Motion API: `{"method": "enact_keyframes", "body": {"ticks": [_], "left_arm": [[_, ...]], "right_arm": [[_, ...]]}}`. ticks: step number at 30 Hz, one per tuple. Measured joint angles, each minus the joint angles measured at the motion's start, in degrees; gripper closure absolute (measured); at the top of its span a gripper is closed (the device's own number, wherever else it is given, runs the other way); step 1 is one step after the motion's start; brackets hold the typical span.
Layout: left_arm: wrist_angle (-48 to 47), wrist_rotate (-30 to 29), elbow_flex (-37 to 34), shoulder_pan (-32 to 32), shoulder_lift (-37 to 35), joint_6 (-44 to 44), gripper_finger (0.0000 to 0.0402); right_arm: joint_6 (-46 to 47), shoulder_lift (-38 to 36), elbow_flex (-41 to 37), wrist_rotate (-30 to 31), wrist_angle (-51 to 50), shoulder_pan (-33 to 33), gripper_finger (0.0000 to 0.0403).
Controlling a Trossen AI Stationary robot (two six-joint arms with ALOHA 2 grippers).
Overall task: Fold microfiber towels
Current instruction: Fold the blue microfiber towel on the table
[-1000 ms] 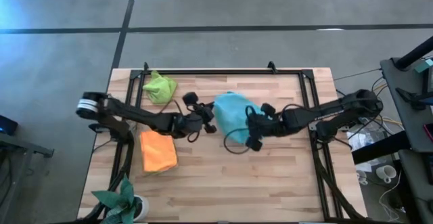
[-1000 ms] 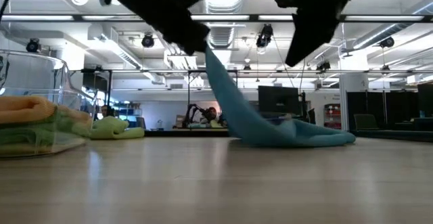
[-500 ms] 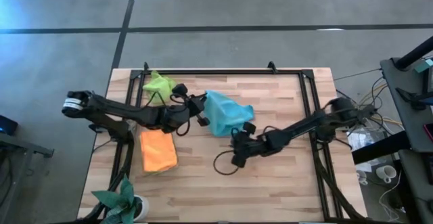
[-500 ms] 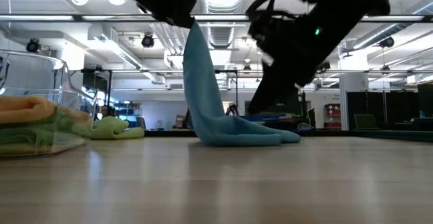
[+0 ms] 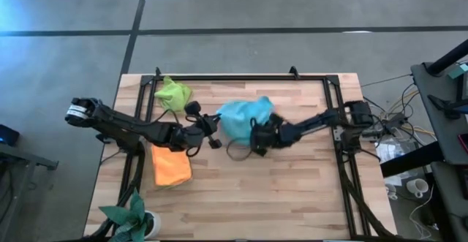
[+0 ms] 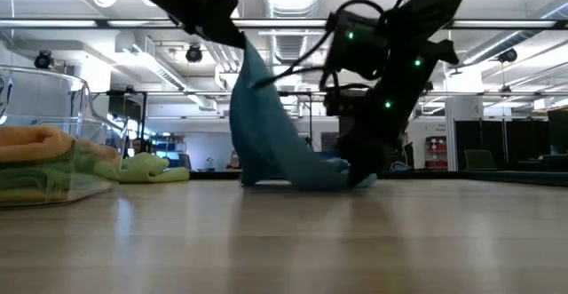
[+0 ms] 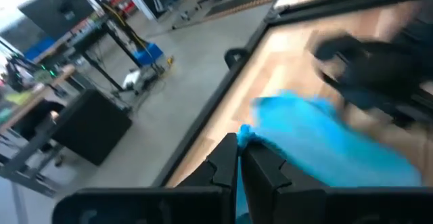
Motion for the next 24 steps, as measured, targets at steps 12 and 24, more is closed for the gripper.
{"method": "enact_keyframes", "body": {"ticks": [12,24], "left_arm": [[0.0,1.3,0.4,1.2,2.0,-4.8,0.0402],[7.2,13.8,5.6,6.5,1.8,8.2,0.0401]], "right_arm": [[-4.5,-17.7,-9.0,-5.6,6.3,-0.1,0.0237],[-14.0,-7.4,-9.6,0.9,49.5,12.0,0.0236]]}}
